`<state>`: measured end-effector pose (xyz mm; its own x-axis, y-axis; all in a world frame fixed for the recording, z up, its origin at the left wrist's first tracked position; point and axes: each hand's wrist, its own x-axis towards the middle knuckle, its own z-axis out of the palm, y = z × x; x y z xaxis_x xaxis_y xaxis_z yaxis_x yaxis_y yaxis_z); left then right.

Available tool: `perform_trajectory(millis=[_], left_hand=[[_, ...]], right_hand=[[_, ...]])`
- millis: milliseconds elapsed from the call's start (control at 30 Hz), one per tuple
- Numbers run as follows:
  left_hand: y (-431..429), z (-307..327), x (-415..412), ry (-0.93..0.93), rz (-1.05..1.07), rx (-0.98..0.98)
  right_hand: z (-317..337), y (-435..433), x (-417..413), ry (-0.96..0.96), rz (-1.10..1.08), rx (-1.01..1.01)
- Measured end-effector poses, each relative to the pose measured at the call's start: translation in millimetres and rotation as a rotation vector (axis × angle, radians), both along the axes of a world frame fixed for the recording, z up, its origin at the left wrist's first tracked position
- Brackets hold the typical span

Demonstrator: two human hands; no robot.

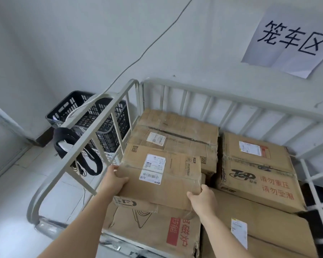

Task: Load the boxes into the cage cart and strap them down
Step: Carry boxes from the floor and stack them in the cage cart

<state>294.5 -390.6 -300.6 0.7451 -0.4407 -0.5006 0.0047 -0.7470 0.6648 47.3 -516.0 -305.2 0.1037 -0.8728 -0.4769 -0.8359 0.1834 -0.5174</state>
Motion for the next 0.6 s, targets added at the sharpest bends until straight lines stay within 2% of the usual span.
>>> perform_trajectory(millis=[267, 433, 600], left_hand=[[-4, -65, 36, 0.054, -0.136, 0.215], [-8, -93, 47, 0.038, -0.221, 0.263], [-10, -110, 61, 0.024, -0.284, 0.269]], right_hand=[[-54, 11, 30, 0.134, -0.058, 0.072], [-80, 16, 37, 0.214, -0.059, 0.087], [-96, 18, 41, 0.220, -0.130, 0.019]])
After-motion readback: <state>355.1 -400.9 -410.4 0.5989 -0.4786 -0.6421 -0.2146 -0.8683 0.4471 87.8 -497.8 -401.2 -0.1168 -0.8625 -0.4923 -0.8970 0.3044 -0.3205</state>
